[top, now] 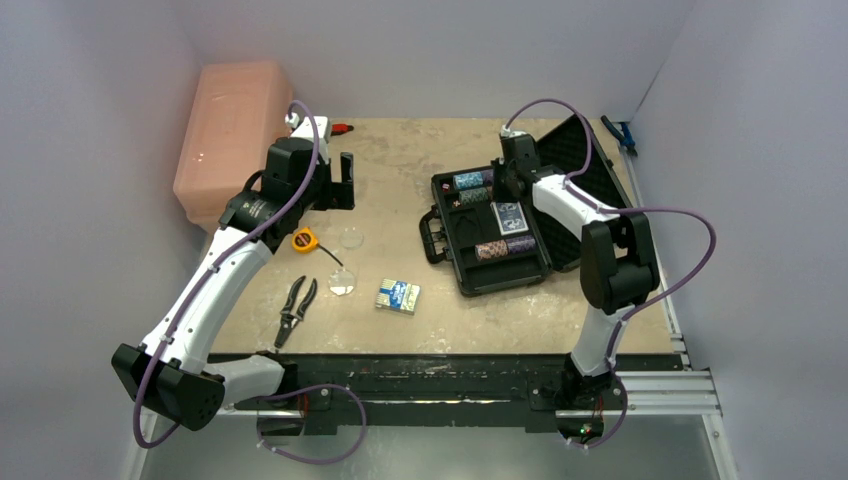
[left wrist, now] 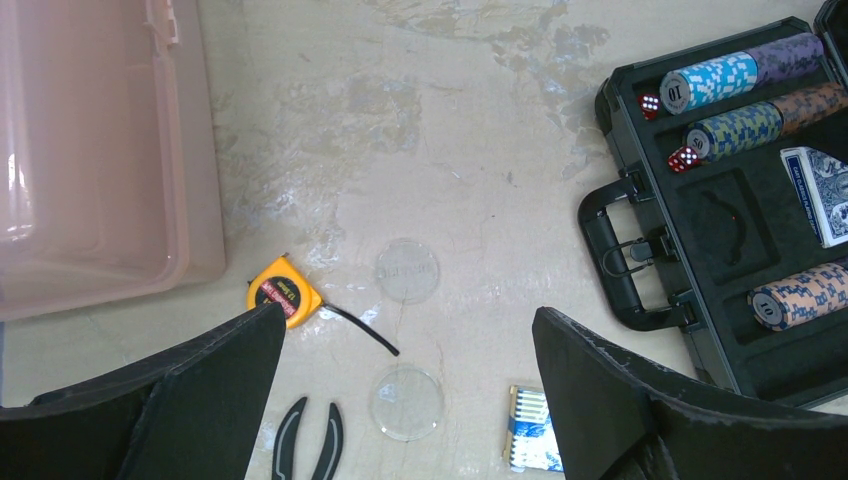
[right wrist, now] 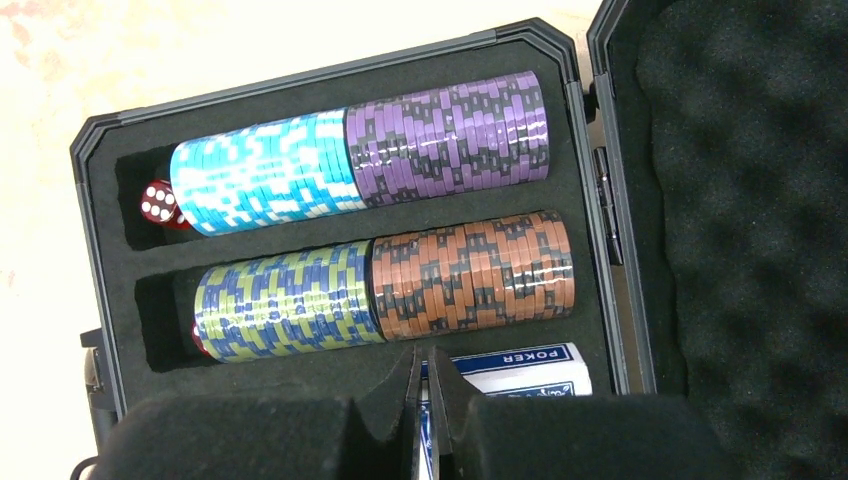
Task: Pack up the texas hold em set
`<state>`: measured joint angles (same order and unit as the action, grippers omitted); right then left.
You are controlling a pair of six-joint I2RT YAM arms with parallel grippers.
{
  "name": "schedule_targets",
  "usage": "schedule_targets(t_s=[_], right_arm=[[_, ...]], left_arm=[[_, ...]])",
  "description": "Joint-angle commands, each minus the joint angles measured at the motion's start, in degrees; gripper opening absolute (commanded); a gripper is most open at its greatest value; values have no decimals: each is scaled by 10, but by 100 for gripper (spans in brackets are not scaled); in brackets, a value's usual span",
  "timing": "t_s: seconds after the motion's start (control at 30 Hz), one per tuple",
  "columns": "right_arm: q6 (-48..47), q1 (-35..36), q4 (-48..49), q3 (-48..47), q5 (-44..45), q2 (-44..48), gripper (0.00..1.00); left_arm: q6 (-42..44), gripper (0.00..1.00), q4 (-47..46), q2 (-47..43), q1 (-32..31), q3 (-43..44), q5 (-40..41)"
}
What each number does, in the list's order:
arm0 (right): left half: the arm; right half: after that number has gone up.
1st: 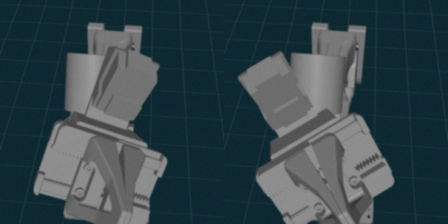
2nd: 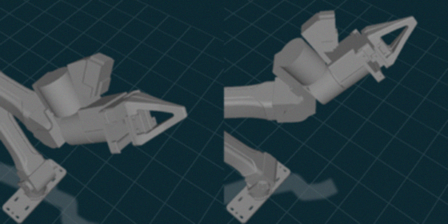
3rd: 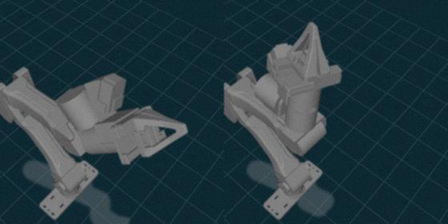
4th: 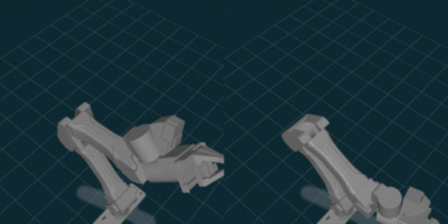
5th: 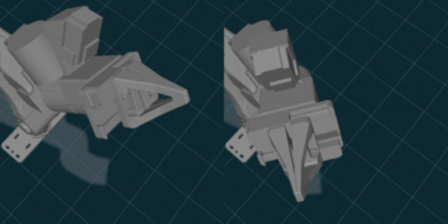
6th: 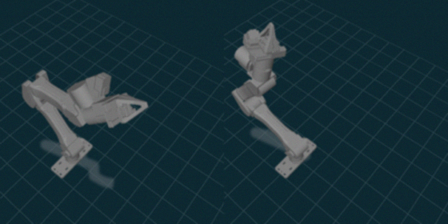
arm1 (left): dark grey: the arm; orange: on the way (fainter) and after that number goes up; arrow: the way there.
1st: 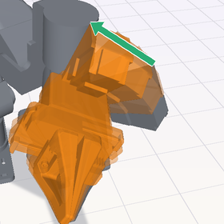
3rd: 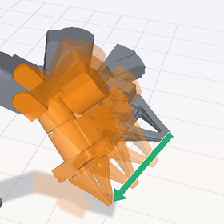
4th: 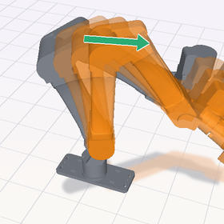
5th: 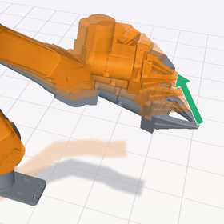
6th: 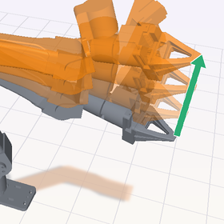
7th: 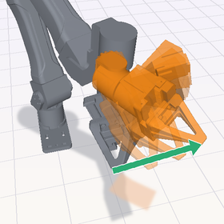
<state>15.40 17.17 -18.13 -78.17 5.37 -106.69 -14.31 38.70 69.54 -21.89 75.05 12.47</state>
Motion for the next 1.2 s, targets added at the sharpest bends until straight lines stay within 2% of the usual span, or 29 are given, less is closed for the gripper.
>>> schedule_targets(t_s=[0.0, 0.57, 1.17], right_arm=[[2, -4, 1, 11, 4, 7, 7], [-1, -3, -5, 57, 11, 10, 0], [18, -4, 44, 184, 10, 31, 0]], left_arm=[[5, 95, -10, -9, -3, 5, 10], [5, 95, -11, -10, -3, 5, 12], [5, 95, -11, -7, -3, 5, 10]])
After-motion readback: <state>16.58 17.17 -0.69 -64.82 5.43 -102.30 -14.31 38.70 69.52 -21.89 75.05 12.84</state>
